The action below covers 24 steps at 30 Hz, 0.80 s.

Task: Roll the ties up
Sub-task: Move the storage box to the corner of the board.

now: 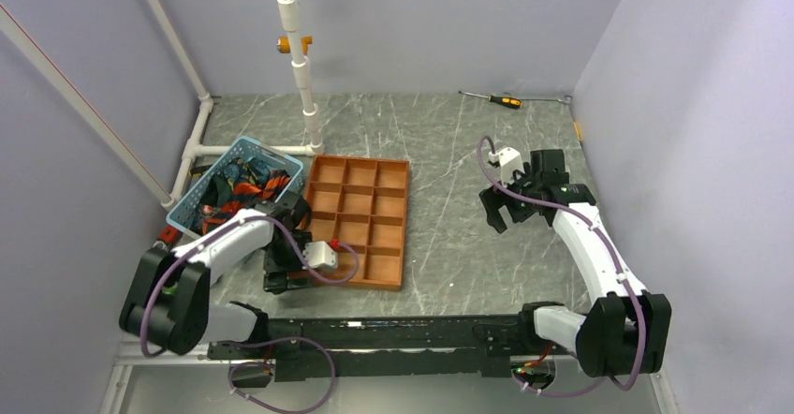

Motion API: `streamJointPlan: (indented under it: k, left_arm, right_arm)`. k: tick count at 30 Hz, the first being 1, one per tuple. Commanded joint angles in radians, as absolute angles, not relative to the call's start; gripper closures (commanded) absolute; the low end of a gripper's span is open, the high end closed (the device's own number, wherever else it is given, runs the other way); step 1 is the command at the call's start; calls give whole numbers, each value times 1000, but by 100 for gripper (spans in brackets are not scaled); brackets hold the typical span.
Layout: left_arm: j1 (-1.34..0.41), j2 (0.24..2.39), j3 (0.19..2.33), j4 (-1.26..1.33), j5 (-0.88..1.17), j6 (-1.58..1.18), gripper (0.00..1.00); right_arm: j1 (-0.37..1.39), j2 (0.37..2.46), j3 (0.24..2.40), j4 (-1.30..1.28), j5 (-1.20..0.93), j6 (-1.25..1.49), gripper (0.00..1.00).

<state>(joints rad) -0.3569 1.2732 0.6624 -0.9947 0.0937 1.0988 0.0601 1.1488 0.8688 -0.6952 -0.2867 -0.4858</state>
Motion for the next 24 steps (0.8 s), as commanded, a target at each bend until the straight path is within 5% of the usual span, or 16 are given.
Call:
streamJointPlan:
  k: [1, 9, 15, 19, 24]
  left_arm:
    - [-432, 1393, 771, -863, 111, 973, 10]
    - [-529, 1707, 1117, -837, 237, 798, 15]
    - [-587, 2007, 1605, -838, 434, 560, 12]
    - [-553, 2162, 1890, -782, 362, 360, 8]
    - [-388, 2049, 1840, -713, 501, 288, 7]
  right_arm:
    - [7, 1163, 929, -659, -280, -397, 0]
    - [-193, 1223, 1020, -701, -333, -290, 0]
    - [-295, 1270, 1113, -766, -357, -266, 0]
    - [-290, 1262, 1110, -837, -403, -400, 0]
    - [-203, 1186, 995, -900, -263, -634, 4]
